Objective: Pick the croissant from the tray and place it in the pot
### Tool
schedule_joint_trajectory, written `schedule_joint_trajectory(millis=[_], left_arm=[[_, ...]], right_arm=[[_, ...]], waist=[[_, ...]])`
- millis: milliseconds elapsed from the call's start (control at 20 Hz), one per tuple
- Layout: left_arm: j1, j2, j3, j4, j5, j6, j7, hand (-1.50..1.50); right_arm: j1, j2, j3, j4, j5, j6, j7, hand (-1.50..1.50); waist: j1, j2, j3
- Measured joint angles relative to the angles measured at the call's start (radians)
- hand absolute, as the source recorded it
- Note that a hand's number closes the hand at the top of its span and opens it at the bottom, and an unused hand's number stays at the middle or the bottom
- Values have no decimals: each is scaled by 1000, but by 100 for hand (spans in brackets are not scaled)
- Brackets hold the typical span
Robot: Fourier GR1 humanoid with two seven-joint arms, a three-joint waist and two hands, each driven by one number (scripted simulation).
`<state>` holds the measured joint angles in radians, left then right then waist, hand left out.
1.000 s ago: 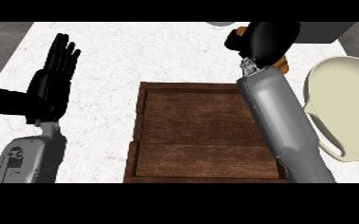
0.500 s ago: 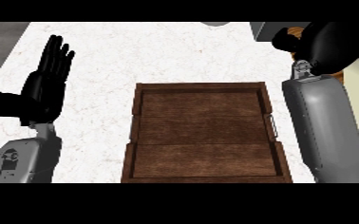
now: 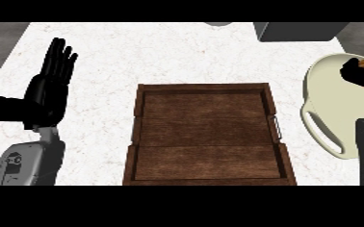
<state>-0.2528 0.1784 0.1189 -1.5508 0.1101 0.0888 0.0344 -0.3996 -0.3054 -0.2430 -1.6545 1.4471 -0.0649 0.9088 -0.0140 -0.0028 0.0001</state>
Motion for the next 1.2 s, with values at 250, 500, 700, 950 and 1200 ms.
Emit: schedule_joint_trajectory(millis=[250,500,700,950,1200], left_arm=[[14,4,1,-40,5,-6,30,0],[-19,-7,-1,-3,-2,0,25,0],[-31,-7,1,7,-5,-2,25,0],[-26,-1,7,-8,2,-8,33,0],[-12,-8,4,0,-1,-14,13,0]], right_arm=[[116,-49,-93,13,-115,-78,-119,150],[114,-113,-174,178,-197,-176,-228,150],[111,-137,-205,304,-239,-204,-277,150],[84,-121,-277,441,-397,-210,-350,-150],[55,-127,-306,566,-535,-212,-497,-150]], waist=[[8,1,0],[12,3,0],[15,4,0],[17,4,1],[19,5,1]])
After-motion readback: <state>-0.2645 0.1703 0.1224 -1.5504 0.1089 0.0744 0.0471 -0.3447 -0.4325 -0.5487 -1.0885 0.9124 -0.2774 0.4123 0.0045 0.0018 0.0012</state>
